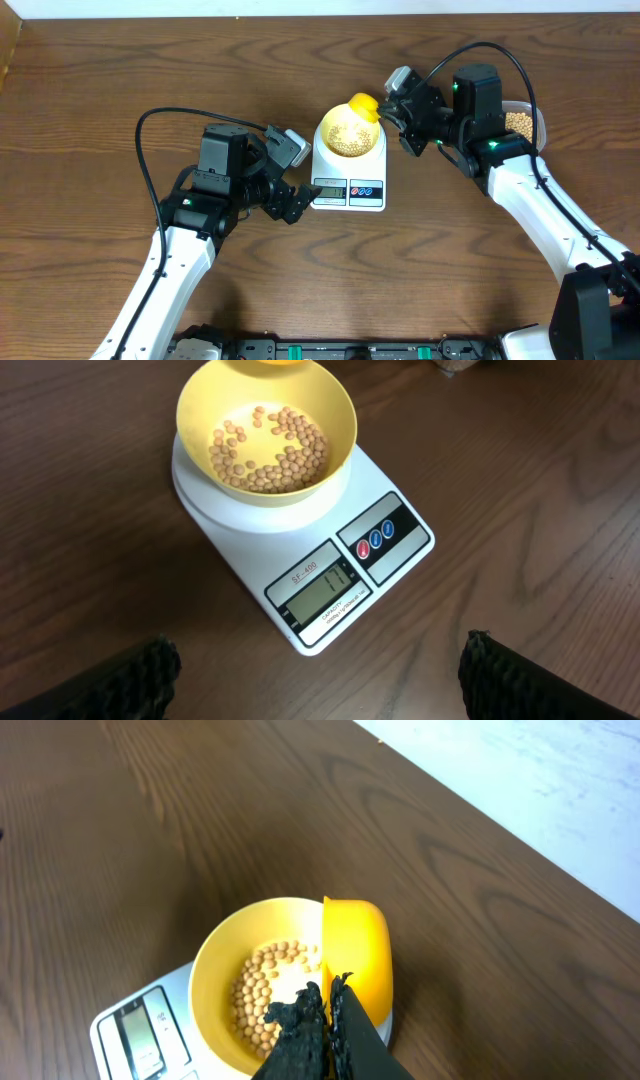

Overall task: Scoop item into bowl and weigh 50g on scale
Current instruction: 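Carry the empty scoop right back to the soybean tub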

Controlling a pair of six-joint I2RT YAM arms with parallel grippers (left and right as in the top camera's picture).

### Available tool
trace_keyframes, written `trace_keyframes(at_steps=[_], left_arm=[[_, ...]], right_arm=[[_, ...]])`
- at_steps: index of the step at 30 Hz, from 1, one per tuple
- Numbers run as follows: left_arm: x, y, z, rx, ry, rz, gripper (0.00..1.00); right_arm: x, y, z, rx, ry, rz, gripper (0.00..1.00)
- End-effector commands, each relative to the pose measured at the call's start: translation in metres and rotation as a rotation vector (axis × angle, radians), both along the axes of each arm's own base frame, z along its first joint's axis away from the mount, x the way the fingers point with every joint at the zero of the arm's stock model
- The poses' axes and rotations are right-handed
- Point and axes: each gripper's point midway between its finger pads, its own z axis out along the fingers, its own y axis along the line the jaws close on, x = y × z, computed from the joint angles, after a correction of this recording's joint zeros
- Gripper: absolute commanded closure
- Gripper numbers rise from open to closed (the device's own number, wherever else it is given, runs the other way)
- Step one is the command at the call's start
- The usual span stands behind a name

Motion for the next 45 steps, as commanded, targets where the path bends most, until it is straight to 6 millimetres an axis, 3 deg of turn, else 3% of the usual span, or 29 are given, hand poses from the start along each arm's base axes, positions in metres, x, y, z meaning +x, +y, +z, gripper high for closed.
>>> trace_keyframes(at_steps=[1,8,16,31,38,45], left_arm=[[0.0,0.002,0.001,0.004,-0.008,0.005,0.09],[0.0,0.002,0.001,0.004,-0.008,0.005,0.09],[0.0,0.002,0.001,0.004,-0.008,0.005,0.09],[0.0,0.002,0.001,0.004,-0.008,0.005,0.09],[0.0,0.002,0.001,0.004,-0.008,0.005,0.09],[0.0,0.002,0.001,0.004,-0.008,0.005,0.09]], right_arm=[[0.005,0.001,0.011,0.028,-0.001,-0.029,0.99],[0.002,-0.002,0.034,0.035,-0.058,-0.043,0.99],[0.005,-0.022,0.058,-0.012,-0.126,-0.156,0.99],[0.011,-0.096,0.062,-0.125,-0.08,-0.562,0.99],[0.01,-0.125,0.068,-0.129,-0.072,-0.659,0.99],[0.007,-0.151,0.062,-0.143,-0.028,-0.767,0.99]])
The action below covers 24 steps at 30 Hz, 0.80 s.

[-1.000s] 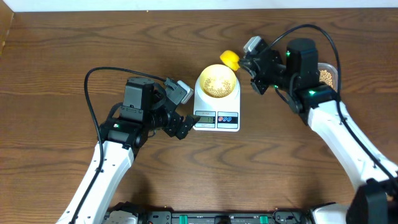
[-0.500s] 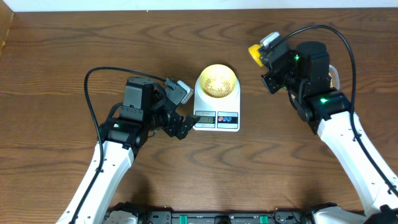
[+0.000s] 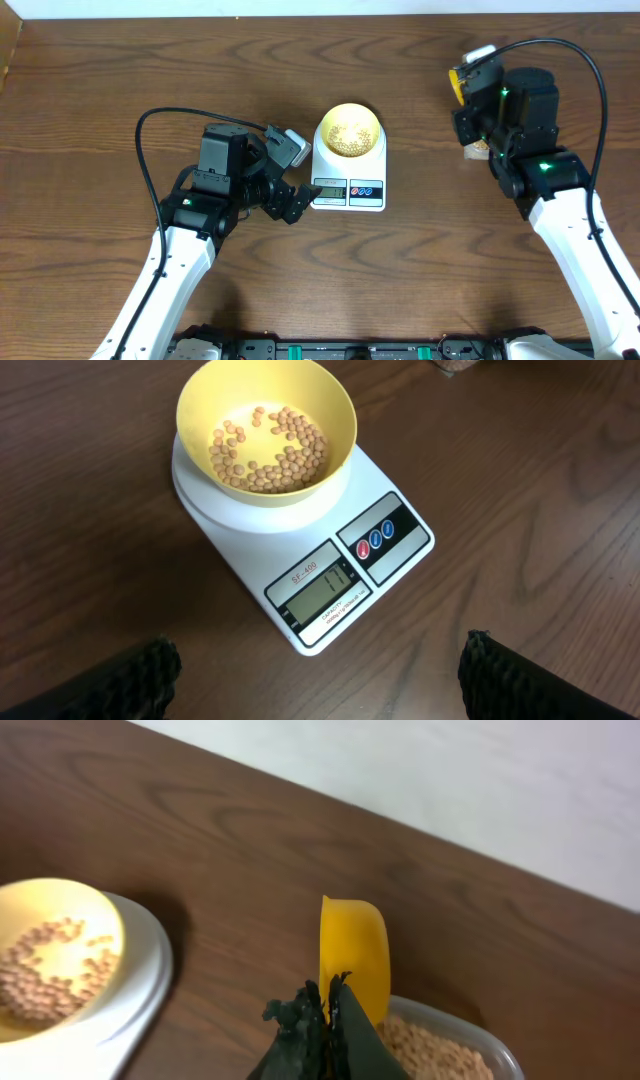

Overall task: Scoop item into bowl and weigh 50g on scale
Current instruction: 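Carry the empty scoop right back to the soybean tub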

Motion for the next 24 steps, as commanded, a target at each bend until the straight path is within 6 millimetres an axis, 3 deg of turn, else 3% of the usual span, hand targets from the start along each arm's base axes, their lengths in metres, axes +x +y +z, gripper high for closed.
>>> trace_keyframes(at_steps=[1,20,24], left_arm=[[0.0,0.002,0.001,0.004,-0.008,0.005,0.09],[0.0,0.002,0.001,0.004,-0.008,0.005,0.09],[0.0,0.002,0.001,0.004,-0.008,0.005,0.09]], right_arm=[[0.0,-0.02,0.012,0.019,-0.017,-0.102,0.99],[-0.015,-0.091,-0.009,-0.063,0.082,-0.372,0.99],[-0.018,-0.096,-0.012,-0.078,0.097,-0.391,0.99]])
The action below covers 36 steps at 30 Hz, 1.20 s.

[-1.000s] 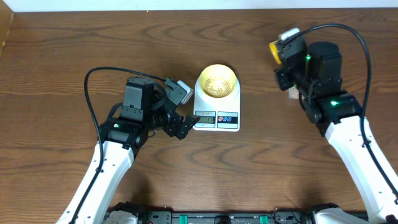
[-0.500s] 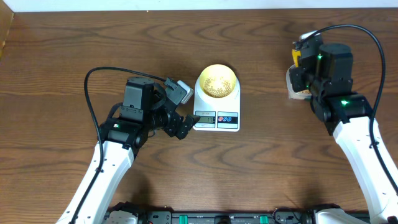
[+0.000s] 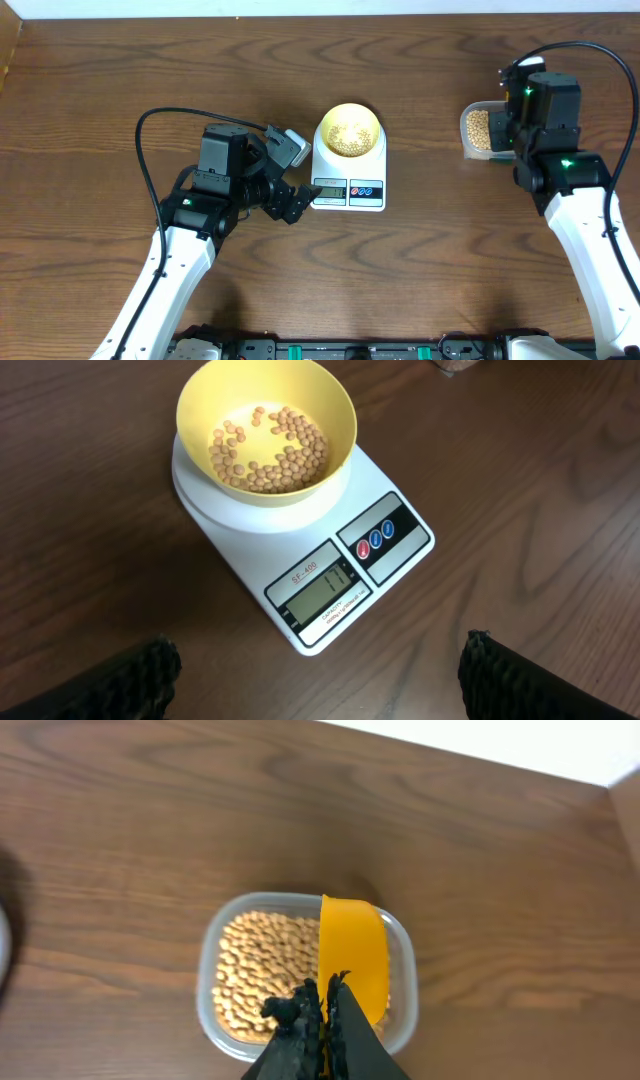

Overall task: Scoop item into bowl and weigh 50g on scale
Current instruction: 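Carry the empty scoop right back to the soybean tub, then lower the yellow scoop into the soybean tub with the right gripper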

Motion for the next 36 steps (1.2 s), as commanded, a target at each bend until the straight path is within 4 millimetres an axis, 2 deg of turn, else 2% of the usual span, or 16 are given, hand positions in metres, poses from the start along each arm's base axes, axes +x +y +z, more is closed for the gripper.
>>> trace_keyframes(at_steps=[1,6,13,27,36], left_arm=[[0.0,0.002,0.001,0.004,-0.007,0.005,0.09],[0.0,0.002,0.001,0.004,-0.008,0.005,0.09],[0.0,0.002,0.001,0.004,-0.008,0.005,0.09],[0.0,0.002,0.001,0.004,-0.008,0.005,0.09],[0.0,0.002,0.001,0.004,-0.008,0.005,0.09]], right_arm=[[-0.002,-0.013,0.015,-0.018,-0.032,-0.059,0.99],[-0.002,-0.024,0.01,-0.02,-0.019,-0.085,0.99],[0.001,-0.038,-0.013,-0.01,0.042,-0.132,0.99],[0.008,-0.039,-0.069,-0.01,0.185,-0.139,0.99],[0.01,-0.031,-0.08,0.053,0.201,-0.138,0.99]])
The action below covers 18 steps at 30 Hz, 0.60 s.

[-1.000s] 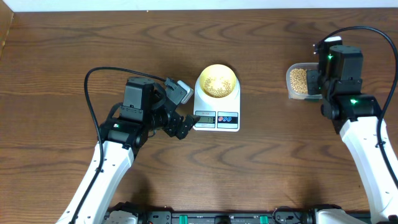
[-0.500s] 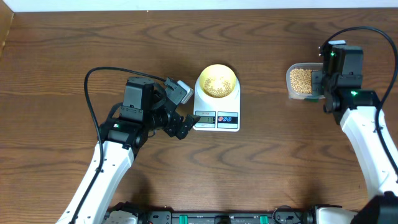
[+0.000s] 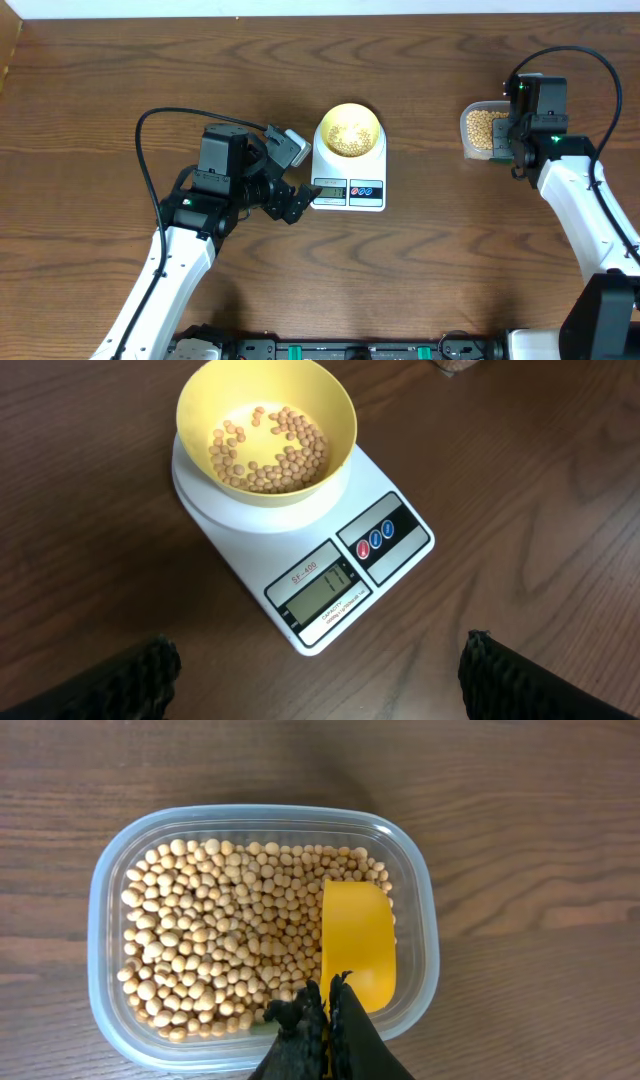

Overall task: Scoop item into bowl and weigh 50g on scale
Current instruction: 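Lower the yellow scoop into the soybean tub with the right gripper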

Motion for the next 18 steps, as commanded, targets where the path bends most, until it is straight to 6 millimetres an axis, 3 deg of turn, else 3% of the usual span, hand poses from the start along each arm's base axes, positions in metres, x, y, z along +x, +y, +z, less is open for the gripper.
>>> trace_keyframes(at_steps=[1,6,18], left_arm=[[0.0,0.002,0.001,0.004,-0.007,0.005,0.09],[0.0,0.002,0.001,0.004,-0.007,0.005,0.09],[0.0,0.002,0.001,0.004,-0.008,0.005,0.09]], right_arm=[[0.005,0.004,0.001,0.048,-0.01,-0.005,0.99],[0.007,0.021,-0.001,0.129,-0.011,0.055,0.99],[0.007,0.027,-0.001,0.158,-0.011,0.078,0.99]])
